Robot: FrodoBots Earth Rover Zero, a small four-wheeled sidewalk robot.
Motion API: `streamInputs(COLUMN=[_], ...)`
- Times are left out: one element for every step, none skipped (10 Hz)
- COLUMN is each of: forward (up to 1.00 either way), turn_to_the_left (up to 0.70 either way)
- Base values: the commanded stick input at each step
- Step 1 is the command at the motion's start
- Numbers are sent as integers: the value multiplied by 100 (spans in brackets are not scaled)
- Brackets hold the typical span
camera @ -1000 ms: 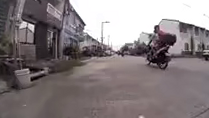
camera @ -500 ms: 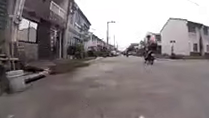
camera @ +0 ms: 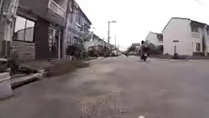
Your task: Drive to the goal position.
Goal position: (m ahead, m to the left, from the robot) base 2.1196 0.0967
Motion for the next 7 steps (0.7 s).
streamInputs(forward=[70,70,70,70,70,70,70], turn_to_the_left=[0,0,0,0,0,0,0])
